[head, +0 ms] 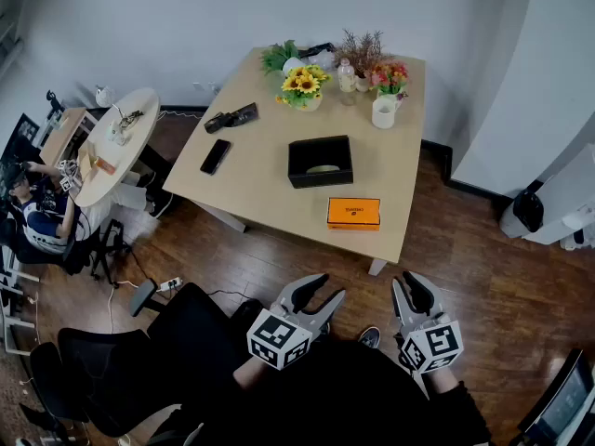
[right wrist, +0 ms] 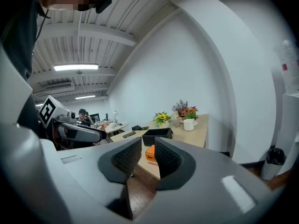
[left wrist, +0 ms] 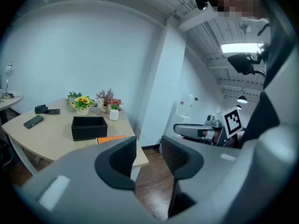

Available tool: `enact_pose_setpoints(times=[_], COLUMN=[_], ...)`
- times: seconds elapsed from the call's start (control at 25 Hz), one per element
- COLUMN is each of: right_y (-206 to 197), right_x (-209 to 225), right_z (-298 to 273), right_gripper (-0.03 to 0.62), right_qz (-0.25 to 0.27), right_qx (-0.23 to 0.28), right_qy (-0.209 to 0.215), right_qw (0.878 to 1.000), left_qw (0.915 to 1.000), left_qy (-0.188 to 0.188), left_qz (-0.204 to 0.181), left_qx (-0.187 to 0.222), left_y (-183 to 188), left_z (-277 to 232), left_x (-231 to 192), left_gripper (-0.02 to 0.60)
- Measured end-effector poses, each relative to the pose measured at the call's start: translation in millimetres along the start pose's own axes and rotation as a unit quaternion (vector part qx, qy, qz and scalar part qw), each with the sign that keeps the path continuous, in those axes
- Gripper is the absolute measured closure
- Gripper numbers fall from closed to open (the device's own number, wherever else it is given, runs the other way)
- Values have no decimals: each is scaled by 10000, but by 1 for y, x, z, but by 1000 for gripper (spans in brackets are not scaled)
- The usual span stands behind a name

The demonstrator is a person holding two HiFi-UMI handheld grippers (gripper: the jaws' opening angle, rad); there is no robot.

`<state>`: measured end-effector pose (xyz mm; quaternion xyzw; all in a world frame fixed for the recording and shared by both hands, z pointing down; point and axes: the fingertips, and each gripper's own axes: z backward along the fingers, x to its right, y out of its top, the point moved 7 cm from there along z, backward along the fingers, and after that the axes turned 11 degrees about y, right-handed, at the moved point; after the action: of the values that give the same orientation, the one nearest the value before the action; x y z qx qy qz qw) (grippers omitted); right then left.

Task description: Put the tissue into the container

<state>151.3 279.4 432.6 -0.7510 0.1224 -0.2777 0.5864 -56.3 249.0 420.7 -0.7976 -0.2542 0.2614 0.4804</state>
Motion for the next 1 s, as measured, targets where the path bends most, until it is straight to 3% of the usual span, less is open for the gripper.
enact_pose_setpoints(times=[0.2,0.52,0.8,0.92,1.0], right_y=[-7,-23,-51,-65,-71], right_x=[22,36,73,95,107], right_z=[2,-20,-77,-110,-130], right_gripper=[464,360,269,265,265], right_qz=[-19,-146,-127,-437,-788], right_qx=[-119,-508,-1346,-1711,-1852], right_qy=[206,556,276,124,57], right_qw=[9997,9971,9904,9842,9795], left_qw=[9998,9981,9951,9919,9890], left_qy=[117,520,399,283,184], left_qz=[-60,244,91,155,439], left_qx=[-122,-227,-904,-1228,-1399], left_y=[1,-2,-30,-41,-47], left_z=[-13,-31,-101,-142,-163], left_x=[11,-8,-66,-103,-126], left_gripper=[362,323,270,272,272])
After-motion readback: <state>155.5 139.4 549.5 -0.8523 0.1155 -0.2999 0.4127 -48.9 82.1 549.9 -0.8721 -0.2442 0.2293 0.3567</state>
